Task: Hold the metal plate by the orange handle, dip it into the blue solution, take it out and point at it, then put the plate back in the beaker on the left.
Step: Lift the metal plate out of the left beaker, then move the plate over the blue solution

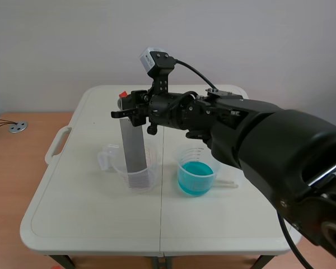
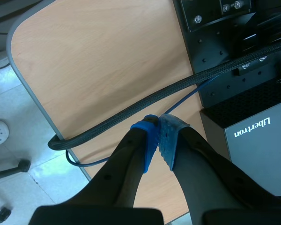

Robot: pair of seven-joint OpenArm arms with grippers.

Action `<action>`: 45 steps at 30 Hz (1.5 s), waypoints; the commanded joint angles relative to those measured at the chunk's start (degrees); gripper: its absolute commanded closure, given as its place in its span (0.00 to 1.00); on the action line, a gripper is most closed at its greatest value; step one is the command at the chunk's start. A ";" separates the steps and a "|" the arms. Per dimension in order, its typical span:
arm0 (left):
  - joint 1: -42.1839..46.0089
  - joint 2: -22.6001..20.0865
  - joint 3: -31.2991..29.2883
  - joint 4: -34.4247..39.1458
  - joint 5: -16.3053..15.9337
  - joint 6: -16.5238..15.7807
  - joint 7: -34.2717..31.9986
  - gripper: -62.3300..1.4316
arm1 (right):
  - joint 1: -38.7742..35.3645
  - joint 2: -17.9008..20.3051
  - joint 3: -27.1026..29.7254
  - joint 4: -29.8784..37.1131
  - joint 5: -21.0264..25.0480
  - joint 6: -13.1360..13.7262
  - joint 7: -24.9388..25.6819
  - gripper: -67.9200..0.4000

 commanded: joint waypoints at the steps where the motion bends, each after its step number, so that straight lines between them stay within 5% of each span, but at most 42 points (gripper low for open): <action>1: 0.48 0.15 0.17 0.66 -0.31 -0.11 -0.15 0.95 | 1.79 -0.17 -0.04 1.40 0.52 2.19 1.22 0.98; 11: 0.48 0.15 0.17 0.66 -0.31 -0.11 -0.15 0.95 | 0.83 -0.17 -0.02 2.03 0.13 11.69 3.65 0.98; 23: 0.48 0.15 0.17 0.66 -0.31 -0.09 0.26 0.95 | -5.60 2.29 0.00 12.66 -6.25 11.69 7.26 0.98; 45: -0.35 -0.70 0.15 0.66 -0.31 -0.07 1.01 0.95 | -16.55 12.66 5.60 38.95 -7.82 11.69 9.01 0.98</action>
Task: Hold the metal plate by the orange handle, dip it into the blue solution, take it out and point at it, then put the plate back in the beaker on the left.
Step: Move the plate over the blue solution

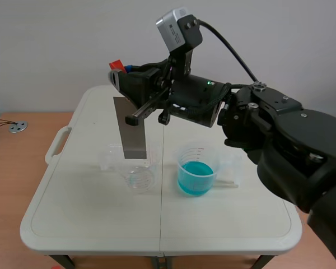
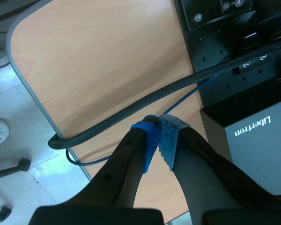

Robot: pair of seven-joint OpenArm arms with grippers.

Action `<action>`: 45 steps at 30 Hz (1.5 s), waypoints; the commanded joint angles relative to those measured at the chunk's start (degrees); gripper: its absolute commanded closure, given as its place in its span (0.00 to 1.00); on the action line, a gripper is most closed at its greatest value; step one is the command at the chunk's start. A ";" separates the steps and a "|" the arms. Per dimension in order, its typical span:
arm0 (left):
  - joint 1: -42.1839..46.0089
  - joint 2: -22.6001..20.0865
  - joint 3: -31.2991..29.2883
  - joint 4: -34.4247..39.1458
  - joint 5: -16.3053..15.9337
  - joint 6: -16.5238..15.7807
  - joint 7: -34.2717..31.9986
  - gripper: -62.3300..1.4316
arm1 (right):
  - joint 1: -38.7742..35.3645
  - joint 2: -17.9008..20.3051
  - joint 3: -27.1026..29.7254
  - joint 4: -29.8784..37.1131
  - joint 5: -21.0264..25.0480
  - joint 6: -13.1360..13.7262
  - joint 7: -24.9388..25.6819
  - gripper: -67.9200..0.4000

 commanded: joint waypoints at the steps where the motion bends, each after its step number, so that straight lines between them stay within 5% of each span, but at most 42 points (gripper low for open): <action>1: -0.57 -0.90 0.15 0.66 -0.31 -0.13 0.76 0.95 | 0.33 0.83 1.01 3.08 0.85 0.87 0.85 0.98; 11: -3.39 -4.70 0.15 0.66 -1.79 -0.15 1.03 0.95 | -6.58 6.71 7.52 18.75 0.85 0.87 0.17 0.98; 21: -4.13 -10.36 -0.72 0.66 -6.60 -0.09 0.79 0.95 | -14.71 11.10 15.65 30.16 1.09 0.52 -0.90 0.98; 37: -4.09 -18.80 -20.98 3.98 -21.33 -0.09 -5.55 0.95 | -19.47 16.50 20.96 31.54 1.49 -0.46 -0.61 0.98; 45: -4.11 -21.70 -24.28 12.68 -21.84 -0.15 -16.90 0.95 | -19.47 17.81 21.51 31.19 1.49 -1.38 -0.63 0.98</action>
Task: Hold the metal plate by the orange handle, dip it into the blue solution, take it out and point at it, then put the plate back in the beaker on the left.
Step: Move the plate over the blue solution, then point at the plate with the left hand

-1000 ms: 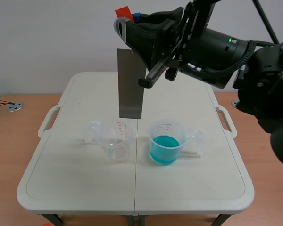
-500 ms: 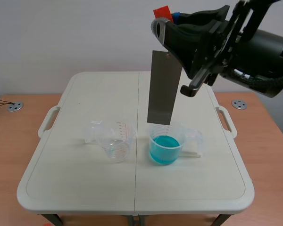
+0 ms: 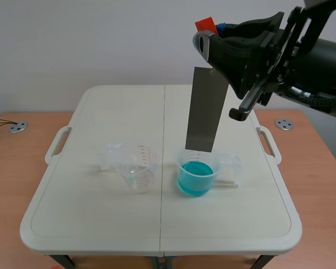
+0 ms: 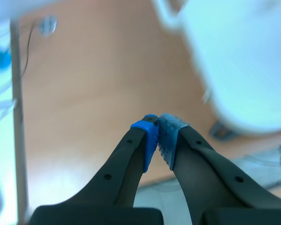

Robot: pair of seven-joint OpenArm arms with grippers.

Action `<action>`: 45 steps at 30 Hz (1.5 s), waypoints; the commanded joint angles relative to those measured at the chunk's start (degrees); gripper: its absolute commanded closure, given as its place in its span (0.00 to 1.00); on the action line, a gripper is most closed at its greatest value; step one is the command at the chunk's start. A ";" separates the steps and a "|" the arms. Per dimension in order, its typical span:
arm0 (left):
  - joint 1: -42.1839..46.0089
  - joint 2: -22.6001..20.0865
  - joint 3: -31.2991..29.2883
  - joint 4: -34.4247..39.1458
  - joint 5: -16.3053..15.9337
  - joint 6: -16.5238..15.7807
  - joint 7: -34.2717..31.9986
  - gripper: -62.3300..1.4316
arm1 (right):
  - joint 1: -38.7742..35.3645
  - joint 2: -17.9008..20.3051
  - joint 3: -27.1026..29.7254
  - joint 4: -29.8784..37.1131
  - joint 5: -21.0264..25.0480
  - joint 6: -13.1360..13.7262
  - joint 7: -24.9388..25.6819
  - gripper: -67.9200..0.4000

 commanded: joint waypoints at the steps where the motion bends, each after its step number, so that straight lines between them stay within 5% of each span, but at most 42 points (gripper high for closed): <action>1: 0.28 0.15 0.37 2.82 -0.22 -0.31 -1.90 0.95 | 0.79 0.74 0.81 -0.02 1.01 -0.37 1.11 0.98; 7: -1.46 0.17 1.25 11.87 0.07 -7.39 -4.50 0.95 | 0.79 0.92 0.81 -0.61 1.01 -0.57 1.14 0.98; 14: -11.47 0.20 9.64 16.22 5.90 -11.65 -1.57 0.95 | 0.81 0.90 0.81 -0.61 1.03 -0.57 1.11 0.98; 19: -19.67 2.38 18.23 16.20 9.62 -11.69 1.99 0.95 | 0.81 0.90 0.81 -0.61 1.03 -0.55 1.09 0.98; 34: -34.91 19.37 37.09 14.16 27.32 -13.94 11.13 0.95 | 0.81 0.87 0.81 -0.61 1.03 -0.55 1.09 0.98; 45: -45.13 27.74 43.91 5.99 31.43 -13.25 14.19 0.95 | 0.81 0.87 0.81 -0.61 1.01 -0.55 1.05 0.98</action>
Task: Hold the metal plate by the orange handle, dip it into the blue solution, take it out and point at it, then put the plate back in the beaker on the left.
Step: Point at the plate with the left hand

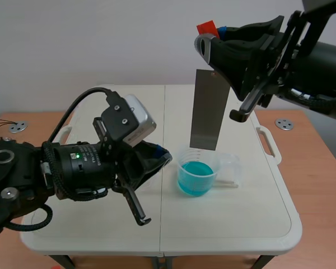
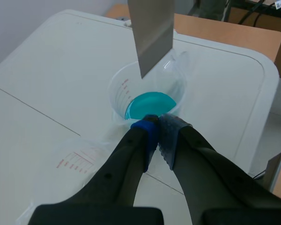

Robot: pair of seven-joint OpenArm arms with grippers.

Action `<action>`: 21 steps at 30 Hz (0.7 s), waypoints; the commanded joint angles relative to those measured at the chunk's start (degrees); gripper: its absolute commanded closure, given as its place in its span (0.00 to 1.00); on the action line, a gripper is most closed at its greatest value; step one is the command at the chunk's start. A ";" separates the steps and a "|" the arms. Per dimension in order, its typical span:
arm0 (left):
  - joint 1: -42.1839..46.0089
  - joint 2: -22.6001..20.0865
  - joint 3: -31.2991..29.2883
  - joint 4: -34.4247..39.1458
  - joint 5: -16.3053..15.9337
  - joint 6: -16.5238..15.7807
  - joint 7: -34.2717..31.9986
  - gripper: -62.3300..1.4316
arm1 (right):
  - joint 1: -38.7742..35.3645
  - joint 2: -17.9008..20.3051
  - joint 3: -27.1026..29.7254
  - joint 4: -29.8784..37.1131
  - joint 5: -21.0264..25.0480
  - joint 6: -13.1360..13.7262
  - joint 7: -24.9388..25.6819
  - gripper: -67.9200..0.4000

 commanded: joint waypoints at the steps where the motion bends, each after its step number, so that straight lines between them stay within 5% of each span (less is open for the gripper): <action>1: -1.05 0.57 -0.15 0.28 -0.33 0.37 -0.96 0.95 | 0.81 0.87 0.81 0.15 1.01 -0.44 1.05 0.98; 12: -5.49 4.04 0.42 -5.38 4.42 1.66 -1.16 0.95 | 0.81 0.87 0.81 0.15 1.01 -0.44 1.03 0.98; 21: -5.73 4.15 0.76 -5.86 4.55 1.90 -1.42 0.95 | 0.81 0.87 0.81 0.15 1.01 -0.44 1.05 0.98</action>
